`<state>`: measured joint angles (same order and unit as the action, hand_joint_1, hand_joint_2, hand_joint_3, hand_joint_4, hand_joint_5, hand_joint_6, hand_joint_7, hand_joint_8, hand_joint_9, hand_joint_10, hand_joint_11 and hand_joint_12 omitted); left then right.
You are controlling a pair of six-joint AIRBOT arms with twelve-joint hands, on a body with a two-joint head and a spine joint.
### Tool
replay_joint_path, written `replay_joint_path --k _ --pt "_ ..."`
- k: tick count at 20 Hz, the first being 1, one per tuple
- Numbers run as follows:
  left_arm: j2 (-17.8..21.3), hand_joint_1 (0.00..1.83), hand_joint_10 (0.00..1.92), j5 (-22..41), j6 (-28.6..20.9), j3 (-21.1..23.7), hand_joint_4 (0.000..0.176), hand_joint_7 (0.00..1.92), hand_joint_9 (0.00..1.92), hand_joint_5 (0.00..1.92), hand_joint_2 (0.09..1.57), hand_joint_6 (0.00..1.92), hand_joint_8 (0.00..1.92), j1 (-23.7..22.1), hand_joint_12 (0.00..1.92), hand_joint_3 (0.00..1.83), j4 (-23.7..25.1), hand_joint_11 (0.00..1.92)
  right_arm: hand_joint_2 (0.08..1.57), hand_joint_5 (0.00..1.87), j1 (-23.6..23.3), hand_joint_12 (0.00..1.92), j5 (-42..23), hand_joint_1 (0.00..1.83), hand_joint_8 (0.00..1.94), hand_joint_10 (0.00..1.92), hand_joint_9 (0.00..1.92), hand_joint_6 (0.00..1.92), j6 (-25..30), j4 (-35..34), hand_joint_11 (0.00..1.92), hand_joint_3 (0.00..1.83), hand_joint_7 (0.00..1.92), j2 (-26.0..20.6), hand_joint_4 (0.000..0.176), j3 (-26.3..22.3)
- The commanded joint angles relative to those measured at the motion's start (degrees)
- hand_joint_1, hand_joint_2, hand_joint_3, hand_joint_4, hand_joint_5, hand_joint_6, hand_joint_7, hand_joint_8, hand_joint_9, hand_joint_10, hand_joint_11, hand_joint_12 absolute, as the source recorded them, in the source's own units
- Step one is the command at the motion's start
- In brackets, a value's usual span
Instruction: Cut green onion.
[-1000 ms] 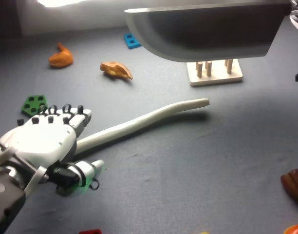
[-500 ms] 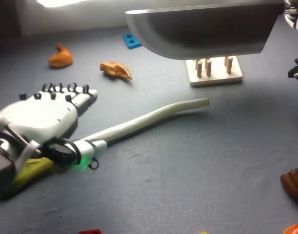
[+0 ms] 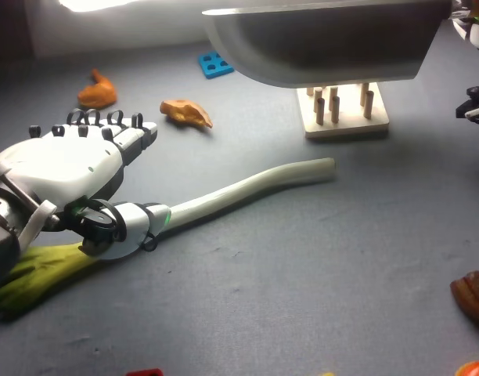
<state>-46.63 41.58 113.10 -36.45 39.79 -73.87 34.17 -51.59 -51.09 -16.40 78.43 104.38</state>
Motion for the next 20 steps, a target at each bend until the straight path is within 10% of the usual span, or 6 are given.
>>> replay_joint_path --k 1,20 --pt "0.2 0.34 0.0 2.61 0.11 -0.24 0.0 0.0 0.0 0.0 1.37 0.0 0.0 -0.78 0.0 0.0 3.25 0.0 1.08 1.38 -0.44 1.92 -7.49 1.59 1.94 1.92 1.6 1.92 0.56 -0.97 1.62 0.29 1.48 -0.33 0.176 0.72" --pt "0.26 0.39 0.0 0.7 0.12 -1.67 0.0 0.0 0.0 0.0 1.36 0.0 0.0 -0.9 0.0 0.0 3.01 0.0 1.09 1.38 0.28 1.92 -6.2 1.57 1.94 1.92 1.64 1.92 2.85 0.99 1.67 0.29 1.54 -0.06 0.176 1.6"
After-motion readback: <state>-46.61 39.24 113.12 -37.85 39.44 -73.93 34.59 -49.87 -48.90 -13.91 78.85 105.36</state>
